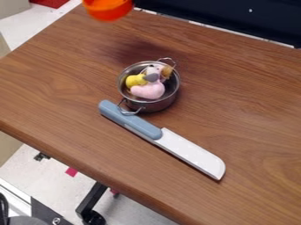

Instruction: Moved the orange pan to the right of the silver pan

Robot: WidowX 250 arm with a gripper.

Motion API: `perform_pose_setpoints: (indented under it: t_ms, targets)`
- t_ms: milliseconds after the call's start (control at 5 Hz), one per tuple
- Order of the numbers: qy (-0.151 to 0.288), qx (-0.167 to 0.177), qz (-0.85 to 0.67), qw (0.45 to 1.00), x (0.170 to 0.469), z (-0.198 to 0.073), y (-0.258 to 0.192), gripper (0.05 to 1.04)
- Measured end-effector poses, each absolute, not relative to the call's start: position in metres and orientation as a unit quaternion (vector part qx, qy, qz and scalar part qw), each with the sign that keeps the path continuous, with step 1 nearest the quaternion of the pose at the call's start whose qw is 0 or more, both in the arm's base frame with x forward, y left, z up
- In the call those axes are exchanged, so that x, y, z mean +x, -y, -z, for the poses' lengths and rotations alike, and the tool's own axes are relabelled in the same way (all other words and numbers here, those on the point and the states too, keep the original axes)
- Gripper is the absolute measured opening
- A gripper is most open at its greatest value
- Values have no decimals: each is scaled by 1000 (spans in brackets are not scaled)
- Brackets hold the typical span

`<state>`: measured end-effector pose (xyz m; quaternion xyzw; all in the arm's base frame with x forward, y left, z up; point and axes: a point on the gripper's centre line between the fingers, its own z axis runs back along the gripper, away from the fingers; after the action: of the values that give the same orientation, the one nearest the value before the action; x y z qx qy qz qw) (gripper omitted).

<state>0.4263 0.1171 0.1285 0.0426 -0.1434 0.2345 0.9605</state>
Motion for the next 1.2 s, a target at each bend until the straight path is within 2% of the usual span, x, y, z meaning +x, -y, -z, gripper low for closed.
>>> perform_pose_setpoints:
  t_ms: [400, 600, 800, 1200]
  targets:
    - [91, -25, -106, 990, 408, -120, -19, 56]
    - [74, -20, -32, 997, 396, -109, 29, 56]
    - [76, -25, 1, 997, 381, -101, 75, 56]
    - [128, -21, 107, 986, 357, -71, 145, 56]
